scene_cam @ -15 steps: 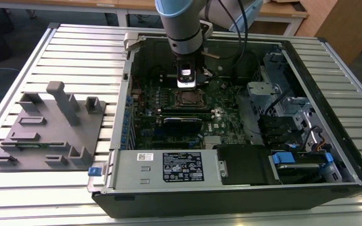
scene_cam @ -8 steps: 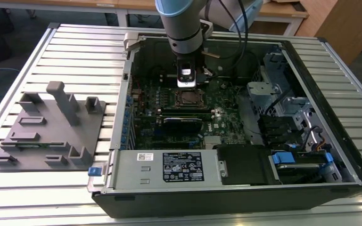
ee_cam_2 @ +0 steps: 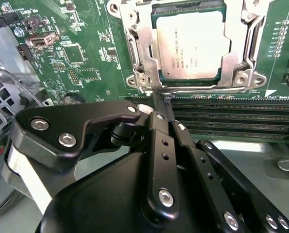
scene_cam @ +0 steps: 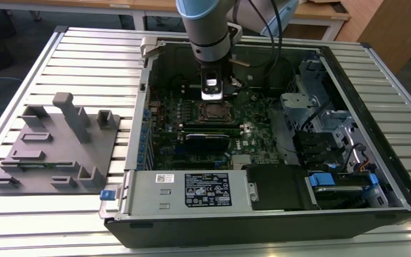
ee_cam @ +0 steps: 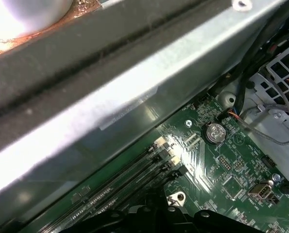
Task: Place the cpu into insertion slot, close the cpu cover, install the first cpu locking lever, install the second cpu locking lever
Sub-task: 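Install the first cpu locking lever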
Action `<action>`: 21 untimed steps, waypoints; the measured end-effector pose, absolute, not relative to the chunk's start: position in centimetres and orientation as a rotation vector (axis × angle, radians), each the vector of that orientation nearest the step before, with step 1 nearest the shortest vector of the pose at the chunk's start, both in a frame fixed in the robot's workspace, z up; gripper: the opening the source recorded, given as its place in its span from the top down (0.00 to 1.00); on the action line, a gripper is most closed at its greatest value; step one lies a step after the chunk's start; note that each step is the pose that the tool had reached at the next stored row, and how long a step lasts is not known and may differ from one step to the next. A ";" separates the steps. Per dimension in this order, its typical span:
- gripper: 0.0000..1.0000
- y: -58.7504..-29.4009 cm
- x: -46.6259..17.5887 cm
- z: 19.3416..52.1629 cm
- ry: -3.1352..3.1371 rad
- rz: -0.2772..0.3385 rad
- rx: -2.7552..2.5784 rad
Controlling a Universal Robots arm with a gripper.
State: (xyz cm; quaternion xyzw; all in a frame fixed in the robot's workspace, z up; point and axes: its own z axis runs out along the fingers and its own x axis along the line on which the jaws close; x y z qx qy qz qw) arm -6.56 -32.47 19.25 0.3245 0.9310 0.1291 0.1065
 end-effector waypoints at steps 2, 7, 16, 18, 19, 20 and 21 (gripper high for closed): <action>0.90 -32.6 -6.6 19.2 2.741 0.380 0.956; 0.90 -32.9 -6.6 19.2 2.741 0.380 0.957; 0.90 -33.1 -6.6 19.2 2.742 0.400 0.961; 0.90 -33.1 -6.6 19.2 2.742 0.412 0.962; 0.90 -33.1 -6.6 19.2 2.743 0.422 0.964; 0.90 -33.1 -6.6 19.2 2.743 0.430 0.966; 0.90 -33.1 -6.7 19.2 2.743 0.437 0.967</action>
